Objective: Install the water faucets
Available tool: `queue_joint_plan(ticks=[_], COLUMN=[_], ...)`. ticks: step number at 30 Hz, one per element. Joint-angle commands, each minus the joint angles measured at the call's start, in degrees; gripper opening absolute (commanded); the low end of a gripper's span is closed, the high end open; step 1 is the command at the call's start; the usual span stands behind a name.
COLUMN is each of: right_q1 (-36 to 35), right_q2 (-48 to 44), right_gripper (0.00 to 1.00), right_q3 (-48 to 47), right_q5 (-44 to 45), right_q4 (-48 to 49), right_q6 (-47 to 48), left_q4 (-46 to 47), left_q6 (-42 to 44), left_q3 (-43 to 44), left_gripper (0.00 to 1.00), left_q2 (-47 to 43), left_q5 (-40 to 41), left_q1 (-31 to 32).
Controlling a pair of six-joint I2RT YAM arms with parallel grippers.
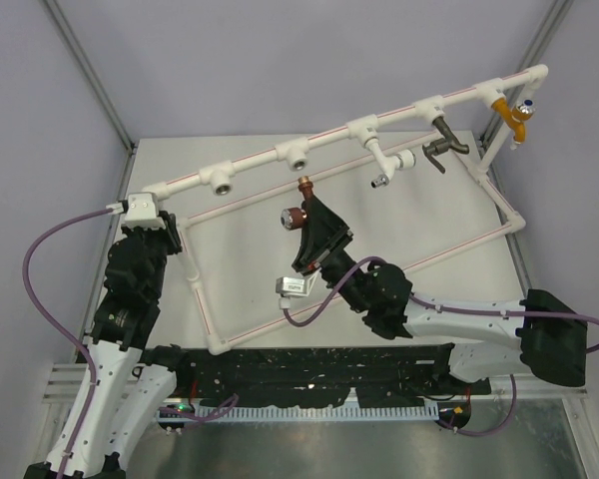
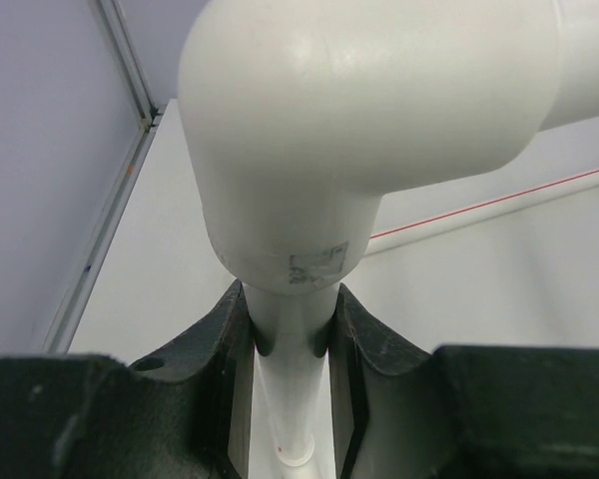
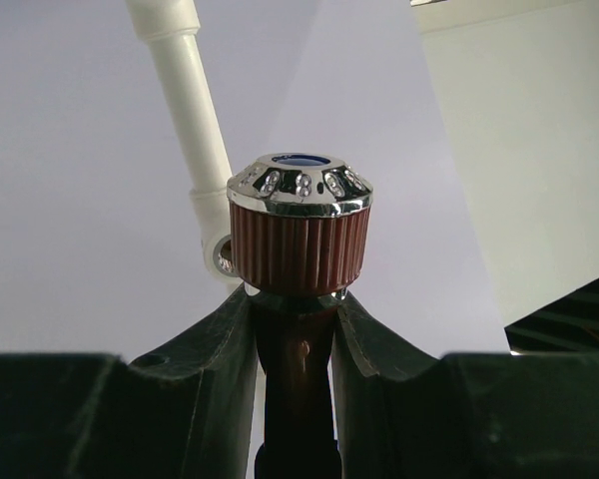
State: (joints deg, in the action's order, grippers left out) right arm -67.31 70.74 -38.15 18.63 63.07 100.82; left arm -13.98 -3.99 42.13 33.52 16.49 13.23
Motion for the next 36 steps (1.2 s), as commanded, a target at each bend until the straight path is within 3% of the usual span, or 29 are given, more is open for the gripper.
queue_joint_plan(ticks=[1, 21, 36], right_q1=[2.5, 5.8, 7.3], right_q2=[1.2, 4.7, 6.3], right_gripper=[0.05, 0.05, 0.05], right_q3=[-2.9, -7.2, -6.7], right_q5=[-3.3, -4.9, -3.2], right_q4=[6.2, -2.9, -2.2], right_q6=[1.5, 0.1, 1.1], left_q4=[-7.8, -7.4, -6.9], left_q6=[0.7, 1.6, 2.4], left_q3=[-2.3, -3.0, -3.5], left_gripper=[0.0, 0.0, 0.0], left_q2=[1.6, 0.9, 0.3], left_q5=[-5.4, -4.1, -2.3], left_q1=[1.5, 2.1, 3.3])
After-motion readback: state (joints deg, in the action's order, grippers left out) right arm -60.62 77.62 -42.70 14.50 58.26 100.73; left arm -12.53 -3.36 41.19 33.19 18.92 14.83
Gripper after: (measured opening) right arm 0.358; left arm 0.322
